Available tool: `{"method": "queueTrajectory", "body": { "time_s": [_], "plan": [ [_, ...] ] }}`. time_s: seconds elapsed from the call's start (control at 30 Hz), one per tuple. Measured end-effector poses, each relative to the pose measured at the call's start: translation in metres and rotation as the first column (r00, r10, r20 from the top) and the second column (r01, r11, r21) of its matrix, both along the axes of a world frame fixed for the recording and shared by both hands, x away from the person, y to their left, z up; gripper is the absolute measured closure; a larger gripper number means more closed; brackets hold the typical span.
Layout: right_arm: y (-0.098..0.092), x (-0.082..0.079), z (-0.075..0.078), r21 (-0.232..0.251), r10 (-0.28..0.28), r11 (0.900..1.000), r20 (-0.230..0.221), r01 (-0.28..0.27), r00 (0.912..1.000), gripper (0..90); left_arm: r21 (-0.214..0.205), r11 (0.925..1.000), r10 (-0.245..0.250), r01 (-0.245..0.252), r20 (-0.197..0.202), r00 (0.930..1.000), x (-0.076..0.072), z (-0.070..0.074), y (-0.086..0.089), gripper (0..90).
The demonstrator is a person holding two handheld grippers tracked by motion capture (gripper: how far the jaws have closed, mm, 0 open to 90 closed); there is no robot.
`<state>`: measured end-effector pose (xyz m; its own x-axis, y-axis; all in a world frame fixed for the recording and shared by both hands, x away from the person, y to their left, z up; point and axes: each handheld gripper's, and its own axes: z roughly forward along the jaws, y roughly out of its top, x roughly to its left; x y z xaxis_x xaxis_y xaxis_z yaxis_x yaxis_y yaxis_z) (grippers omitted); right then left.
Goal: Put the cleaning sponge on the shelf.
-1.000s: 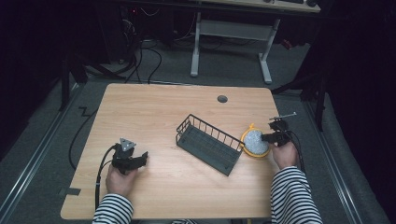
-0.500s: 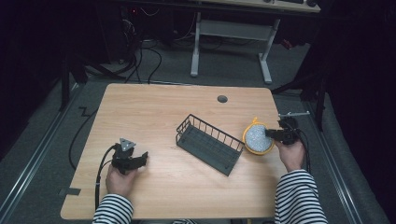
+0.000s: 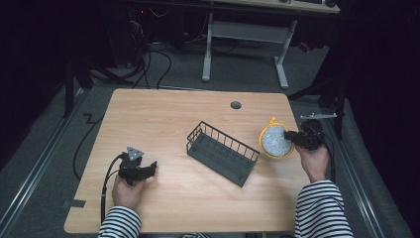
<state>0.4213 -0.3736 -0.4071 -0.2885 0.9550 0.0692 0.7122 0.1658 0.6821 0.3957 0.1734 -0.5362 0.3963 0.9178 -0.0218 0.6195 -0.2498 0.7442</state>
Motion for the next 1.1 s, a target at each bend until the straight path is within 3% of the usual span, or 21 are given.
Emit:
{"method": "queueTrajectory", "body": {
  "time_s": [0.23, 0.5, 0.77, 0.83, 0.93, 1.1],
  "plan": [
    [0.010, -0.003, 0.024, 0.051, 0.033, 0.9980, 0.058, -0.036, 0.9978, 80.9, -0.003, 1.0000, -0.001, 0.001, -0.001, 1.0000, 0.000, 0.000, 0.000, 30.2],
    [0.041, -0.006, 0.039, 0.022, 0.129, 0.9911, 0.084, -0.131, 0.9881, 80.9, -0.001, 1.0000, 0.000, 0.000, -0.001, 1.0000, 0.000, 0.000, 0.000, 30.1],
    [0.073, -0.007, 0.038, 0.012, 0.206, 0.9781, 0.083, -0.208, 0.9750, 80.8, -0.009, 1.0000, 0.000, 0.000, 0.000, 1.0000, 0.000, 0.000, 0.001, 30.0],
    [0.087, -0.005, 0.033, -0.024, 0.233, 0.9725, 0.073, -0.232, 0.9698, 80.8, -0.008, 1.0000, 0.000, 0.000, 0.000, 1.0000, 0.000, 0.000, 0.001, 30.0],
    [0.094, -0.006, 0.029, -0.035, 0.237, 0.9713, 0.063, -0.235, 0.9694, 80.7, -0.006, 1.0000, 0.000, 0.000, 0.000, 1.0000, 0.000, 0.000, 0.001, 30.0],
    [0.110, -0.011, 0.021, -0.069, 0.268, 0.9622, 0.063, -0.263, 0.9615, 80.6, -0.001, 1.0000, -0.004, 0.004, -0.001, 1.0000, 0.000, 0.000, 0.000, 29.3]
  ]
}}
